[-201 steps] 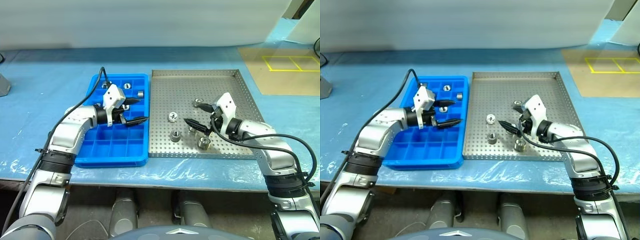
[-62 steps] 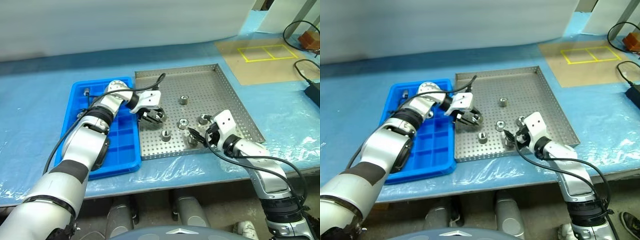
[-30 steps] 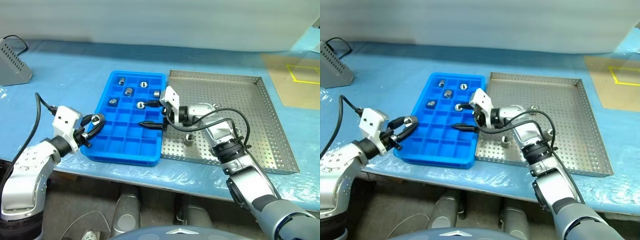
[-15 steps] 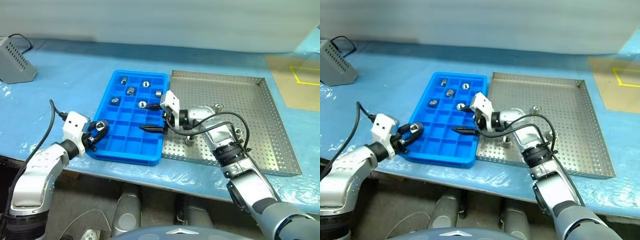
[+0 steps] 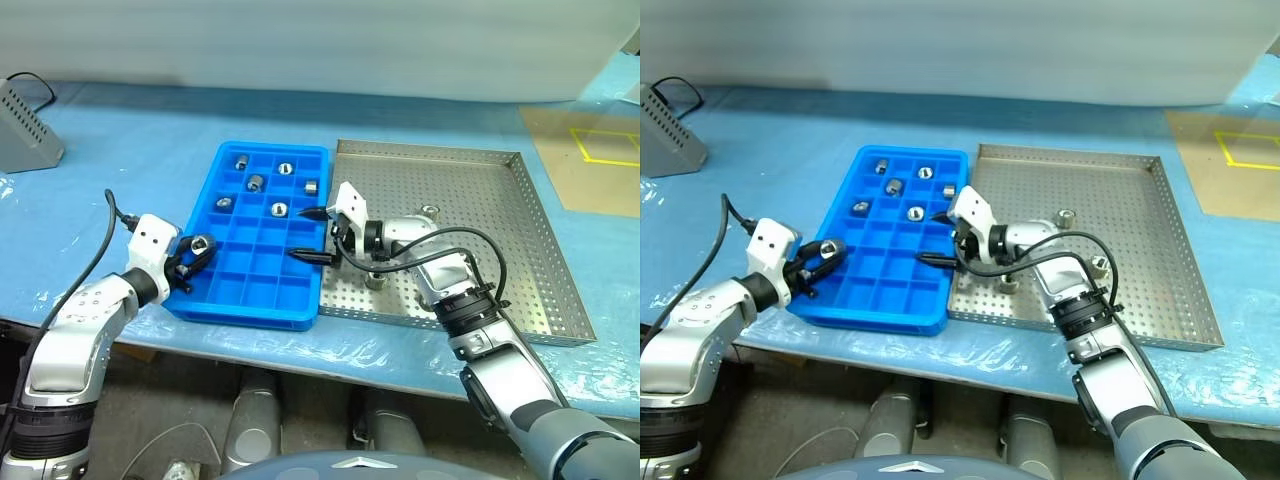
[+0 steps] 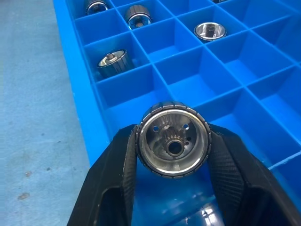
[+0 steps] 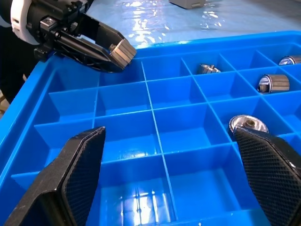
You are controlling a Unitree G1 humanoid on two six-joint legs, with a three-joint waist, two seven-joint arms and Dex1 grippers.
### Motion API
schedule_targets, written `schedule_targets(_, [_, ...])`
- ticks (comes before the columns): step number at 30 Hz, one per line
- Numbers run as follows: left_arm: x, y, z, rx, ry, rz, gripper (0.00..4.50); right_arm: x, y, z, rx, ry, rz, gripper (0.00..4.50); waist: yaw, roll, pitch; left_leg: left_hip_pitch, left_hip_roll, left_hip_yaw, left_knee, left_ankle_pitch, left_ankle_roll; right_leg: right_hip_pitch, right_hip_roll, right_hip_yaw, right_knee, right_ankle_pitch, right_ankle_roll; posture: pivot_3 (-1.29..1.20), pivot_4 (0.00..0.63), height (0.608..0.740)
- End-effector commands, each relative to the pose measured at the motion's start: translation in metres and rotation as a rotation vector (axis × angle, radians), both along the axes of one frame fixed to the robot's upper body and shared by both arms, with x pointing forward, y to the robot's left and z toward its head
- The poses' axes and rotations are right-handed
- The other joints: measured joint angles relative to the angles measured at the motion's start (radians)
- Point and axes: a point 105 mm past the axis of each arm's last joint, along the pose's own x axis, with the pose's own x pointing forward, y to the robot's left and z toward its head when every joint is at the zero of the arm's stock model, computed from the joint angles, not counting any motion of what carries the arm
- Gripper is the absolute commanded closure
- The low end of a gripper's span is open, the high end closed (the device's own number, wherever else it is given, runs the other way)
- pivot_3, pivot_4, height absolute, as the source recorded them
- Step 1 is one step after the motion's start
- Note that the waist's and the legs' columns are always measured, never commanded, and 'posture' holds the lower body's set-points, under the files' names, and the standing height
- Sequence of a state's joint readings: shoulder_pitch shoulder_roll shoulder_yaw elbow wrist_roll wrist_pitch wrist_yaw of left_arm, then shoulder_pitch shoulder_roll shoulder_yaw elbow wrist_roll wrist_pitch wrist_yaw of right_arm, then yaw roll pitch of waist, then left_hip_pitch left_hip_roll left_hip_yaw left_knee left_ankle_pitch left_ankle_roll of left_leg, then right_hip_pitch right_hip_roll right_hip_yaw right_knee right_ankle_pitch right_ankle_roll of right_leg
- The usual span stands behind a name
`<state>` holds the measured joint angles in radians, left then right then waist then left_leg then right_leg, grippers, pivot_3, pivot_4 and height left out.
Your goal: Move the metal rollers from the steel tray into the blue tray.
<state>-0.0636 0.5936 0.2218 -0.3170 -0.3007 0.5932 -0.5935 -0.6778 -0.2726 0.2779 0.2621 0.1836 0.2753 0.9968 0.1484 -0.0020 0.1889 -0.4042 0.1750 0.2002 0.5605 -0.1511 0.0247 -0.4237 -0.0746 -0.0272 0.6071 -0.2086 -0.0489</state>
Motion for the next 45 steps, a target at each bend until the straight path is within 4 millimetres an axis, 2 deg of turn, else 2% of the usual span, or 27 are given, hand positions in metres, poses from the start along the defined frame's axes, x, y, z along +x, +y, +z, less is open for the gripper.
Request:
schedule_targets(1, [-0.002, 0.009, 0.010, 0.055, -0.039, 0.006, 2.43, -0.002, 0.003, 0.014, 0.028, -0.052, 0.016, 0.00, 0.000, 0.000, 0.000, 0.000, 0.000, 0.000, 0.000, 0.000, 0.000, 0.000, 0.000, 0.000, 0.000, 0.000, 0.000, 0.25, 0.150, 0.740])
schedule_targets(8, [-0.009, 0.006, 0.003, 0.053, -0.011, -0.017, 2.43, -0.002, 0.006, 0.014, 0.030, -0.050, 0.022, 0.00, 0.002, 0.000, 0.000, 0.001, 0.000, 0.000, 0.000, 0.000, 0.000, 0.000, 0.000, 0.000, 0.000, 0.000, 0.000, 0.25, 0.150, 0.740])
schedule_targets(11, [-0.003, 0.009, 0.003, 0.047, -0.013, 0.022, 1.73, -0.002, 0.006, 0.012, 0.026, -0.052, 0.020, 0.00, 0.002, 0.000, 0.000, 0.001, 0.000, 0.000, 0.000, 0.000, 0.000, 0.000, 0.000, 0.000, 0.001, 0.000, 0.000, 0.25, 0.150, 0.740])
schedule_targets(14, [-0.006, 0.004, 0.004, 0.034, -0.009, -0.015, 0.78, -0.002, 0.005, 0.012, 0.028, -0.051, 0.017, 0.00, 0.001, 0.000, 0.000, 0.001, 0.000, 0.000, 0.000, 0.000, 0.000, 0.000, 0.000, 0.000, 0.001, 0.000, 0.000, 0.25, 0.150, 0.740])
schedule_targets(18, [-0.007, 0.000, 0.006, 0.014, 0.002, -0.038, 0.78, -0.001, 0.004, 0.012, 0.030, -0.049, 0.008, 0.00, 0.001, 0.000, 0.000, 0.001, 0.000, 0.000, 0.000, 0.000, 0.000, 0.000, 0.000, 0.000, 0.001, 0.000, 0.000, 0.24, 0.150, 0.740])
schedule_targets(21, [0.001, -0.006, 0.023, 0.003, -0.055, -0.060, 0.78, -0.001, 0.001, 0.012, 0.028, -0.052, 0.000, 0.00, 0.001, 0.000, 0.000, 0.001, 0.000, 0.000, 0.000, 0.000, 0.000, 0.000, 0.000, 0.000, 0.001, 0.000, 0.000, 0.23, 0.150, 0.740])
schedule_targets(26, [0.008, -0.035, 0.048, -0.038, -0.119, -0.209, 0.78, 0.002, -0.009, 0.022, 0.056, -0.047, -0.028, 0.00, 0.001, 0.000, 0.000, 0.001, 0.000, 0.000, 0.002, 0.000, 0.000, 0.002, 0.000, 0.000, 0.001, 0.000, 0.000, 0.16, 0.150, 0.740])
schedule_targets(33, [0.021, -0.060, 0.059, -0.051, -0.115, -0.395, 0.78, 0.010, -0.044, 0.031, 0.053, -0.077, -0.161, 0.00, -0.022, -0.001, 0.000, 0.001, 0.000, 0.000, 0.002, 0.001, -0.001, 0.001, 0.001, 0.001, 0.002, 0.000, 0.000, 0.02, 0.150, 0.740])
schedule_targets(38, [0.038, -0.105, 0.051, 0.041, -0.094, -0.597, 0.78, 0.017, -0.081, 0.037, 0.041, -0.106, -0.314, 0.00, -0.036, -0.001, 0.000, 0.000, -0.001, 0.001, 0.003, 0.001, 0.000, 0.001, 0.001, 0.002, 0.002, 0.000, 0.000, -0.07, 0.150, 0.740])
schedule_targets(42, [0.042, -0.154, 0.051, 0.081, -0.102, -0.811, 0.78, 0.009, -0.106, 0.036, 0.020, -0.108, -0.397, 0.00, -0.056, -0.001, -0.001, 0.000, -0.001, 0.001, 0.004, 0.002, 0.001, 0.002, 0.000, 0.002, 0.002, 0.000, 0.000, -0.16, 0.150, 0.740])
schedule_targets(45, [0.042, -0.176, 0.040, 0.123, -0.064, -0.948, 0.78, -0.001, -0.117, 0.035, 0.012, -0.097, -0.430, 0.00, -0.081, -0.001, -0.001, 0.000, -0.001, 0.001, 0.004, 0.001, 0.001, 0.002, 0.001, 0.002, 0.002, 0.000, 0.000, -0.22, 0.150, 0.740])
